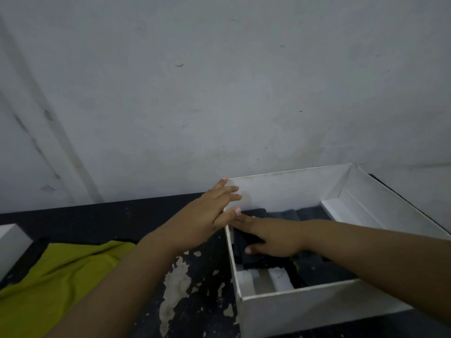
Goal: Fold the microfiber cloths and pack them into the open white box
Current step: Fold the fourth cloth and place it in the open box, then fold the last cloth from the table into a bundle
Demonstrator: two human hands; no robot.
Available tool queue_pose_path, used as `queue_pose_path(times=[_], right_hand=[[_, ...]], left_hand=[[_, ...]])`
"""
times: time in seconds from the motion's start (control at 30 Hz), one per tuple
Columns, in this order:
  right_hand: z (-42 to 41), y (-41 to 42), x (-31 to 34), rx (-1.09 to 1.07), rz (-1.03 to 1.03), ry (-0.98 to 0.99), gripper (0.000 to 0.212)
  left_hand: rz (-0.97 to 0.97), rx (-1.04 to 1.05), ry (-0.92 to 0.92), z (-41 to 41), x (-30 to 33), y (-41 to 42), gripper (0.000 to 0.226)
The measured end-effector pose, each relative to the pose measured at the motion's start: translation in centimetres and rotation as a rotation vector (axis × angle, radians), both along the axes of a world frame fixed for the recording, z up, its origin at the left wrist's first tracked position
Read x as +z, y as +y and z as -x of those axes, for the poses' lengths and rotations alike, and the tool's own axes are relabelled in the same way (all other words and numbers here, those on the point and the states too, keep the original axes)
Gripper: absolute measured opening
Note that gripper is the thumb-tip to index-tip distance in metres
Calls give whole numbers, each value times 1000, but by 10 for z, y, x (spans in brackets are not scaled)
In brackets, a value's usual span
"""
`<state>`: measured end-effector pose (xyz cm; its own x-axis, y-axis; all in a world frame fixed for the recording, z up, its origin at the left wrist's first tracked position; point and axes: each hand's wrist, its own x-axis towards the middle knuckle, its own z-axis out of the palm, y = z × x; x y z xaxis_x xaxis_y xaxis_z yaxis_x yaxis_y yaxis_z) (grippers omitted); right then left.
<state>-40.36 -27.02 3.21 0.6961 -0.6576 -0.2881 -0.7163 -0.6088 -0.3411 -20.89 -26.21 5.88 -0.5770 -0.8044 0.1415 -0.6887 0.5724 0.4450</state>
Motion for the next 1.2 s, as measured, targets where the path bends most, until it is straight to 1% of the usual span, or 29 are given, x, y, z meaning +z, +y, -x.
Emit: queue_pose_path(times=[0.07, 0.13, 0.23, 0.3, 0.33, 0.43, 0.57, 0.67, 0.77, 0.87, 1.03, 1.1, 1.2], right_hand=[[0, 1, 11, -23, 50, -68, 68], [1, 1, 20, -74, 102, -134, 54], [11, -2, 34, -250, 227, -199, 37], [18, -3, 46, -385, 327, -229, 30], [20, -3, 52, -451, 345, -267, 27], [16, 3, 67, -592, 266, -472, 20], [-11, 28, 90, -633, 155, -752, 20], [-41, 51, 99, -628, 84, -867, 19], [-78, 74, 98, -596, 68, -905, 19], [-114, 96, 92, -564, 76, -938, 15], [-172, 131, 69, -491, 137, -893, 9], [-201, 148, 52, -466, 119, -861, 9], [-221, 161, 20, -462, 143, -807, 11]], left_hand=[[25, -2, 6, 0, -2, -2, 55], [39, 6, 37, 0, -4, -4, 57], [38, 48, 123, 1, -2, -1, 39], [48, 82, 194, 2, 1, 2, 34], [53, 96, 222, 2, 4, 4, 34], [58, 123, 297, -1, 16, 12, 35], [64, 148, 351, -12, 33, 31, 36], [116, 186, 344, -28, 41, 50, 36], [160, 246, 329, -57, 40, 74, 32], [184, 315, 259, -91, 30, 102, 28], [169, 438, 213, -157, -5, 158, 22], [171, 481, 172, -188, -23, 183, 19], [131, 500, 123, -207, -44, 195, 17]])
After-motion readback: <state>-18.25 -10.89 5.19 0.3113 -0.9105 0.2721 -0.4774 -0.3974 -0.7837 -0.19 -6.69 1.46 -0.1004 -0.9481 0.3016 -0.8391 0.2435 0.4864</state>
